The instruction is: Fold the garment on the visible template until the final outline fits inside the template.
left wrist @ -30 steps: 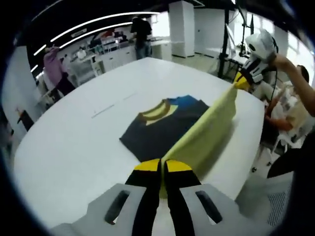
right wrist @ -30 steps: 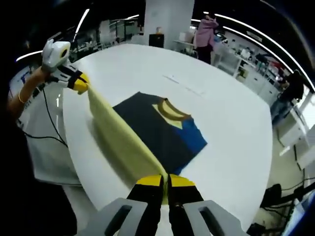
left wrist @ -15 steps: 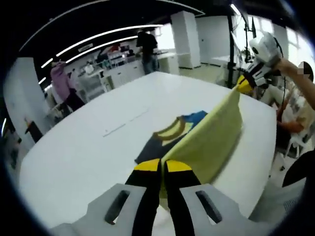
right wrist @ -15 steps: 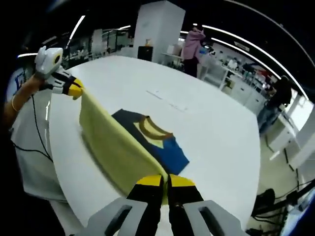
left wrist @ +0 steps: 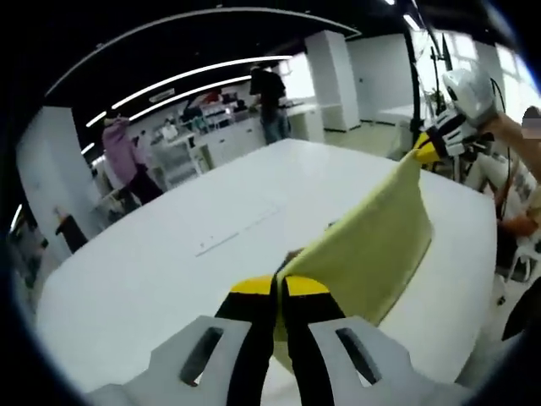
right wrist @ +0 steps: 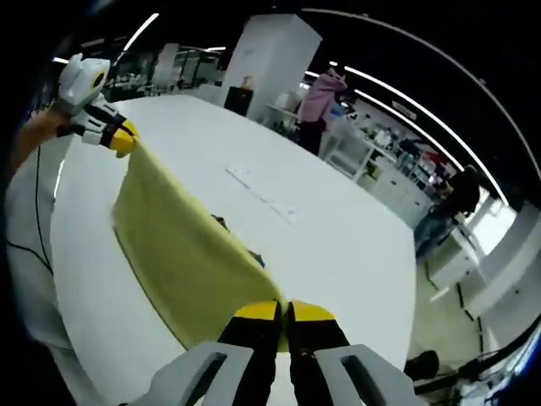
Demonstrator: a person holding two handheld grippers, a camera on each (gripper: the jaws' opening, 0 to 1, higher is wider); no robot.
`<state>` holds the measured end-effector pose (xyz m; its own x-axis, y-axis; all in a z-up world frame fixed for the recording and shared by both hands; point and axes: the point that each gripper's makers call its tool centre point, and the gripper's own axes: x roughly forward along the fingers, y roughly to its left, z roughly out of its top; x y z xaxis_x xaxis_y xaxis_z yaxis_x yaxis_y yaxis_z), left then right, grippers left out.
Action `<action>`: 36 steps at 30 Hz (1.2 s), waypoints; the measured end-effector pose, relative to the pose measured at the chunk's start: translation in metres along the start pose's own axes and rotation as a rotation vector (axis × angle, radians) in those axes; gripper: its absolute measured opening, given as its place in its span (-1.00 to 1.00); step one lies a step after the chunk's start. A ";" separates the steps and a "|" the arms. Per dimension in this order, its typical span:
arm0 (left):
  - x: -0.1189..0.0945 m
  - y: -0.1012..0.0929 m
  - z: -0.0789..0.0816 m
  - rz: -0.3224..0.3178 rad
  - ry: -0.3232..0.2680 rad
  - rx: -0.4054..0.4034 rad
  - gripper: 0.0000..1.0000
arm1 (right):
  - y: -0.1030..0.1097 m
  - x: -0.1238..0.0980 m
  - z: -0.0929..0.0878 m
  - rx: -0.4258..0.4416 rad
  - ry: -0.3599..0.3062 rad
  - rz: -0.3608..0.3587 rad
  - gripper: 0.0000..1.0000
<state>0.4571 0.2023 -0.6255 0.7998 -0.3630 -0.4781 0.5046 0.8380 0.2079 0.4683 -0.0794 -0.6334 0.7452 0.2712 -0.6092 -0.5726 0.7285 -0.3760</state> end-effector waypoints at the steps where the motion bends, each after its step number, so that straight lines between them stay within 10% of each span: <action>1: 0.003 0.002 0.000 0.009 -0.002 -0.002 -1.00 | -0.001 0.002 0.001 -0.005 -0.002 -0.008 -1.00; 16: 0.059 0.021 -0.018 0.017 0.053 0.008 -1.00 | -0.012 0.062 -0.011 0.001 0.022 -0.045 -1.00; 36: 0.143 0.028 -0.088 -0.057 0.210 0.009 -1.00 | -0.005 0.156 -0.057 0.144 0.150 -0.023 -1.00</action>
<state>0.5571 0.2092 -0.7630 0.6855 -0.3159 -0.6560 0.5504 0.8146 0.1829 0.5675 -0.0763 -0.7663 0.6918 0.1644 -0.7031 -0.4931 0.8189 -0.2937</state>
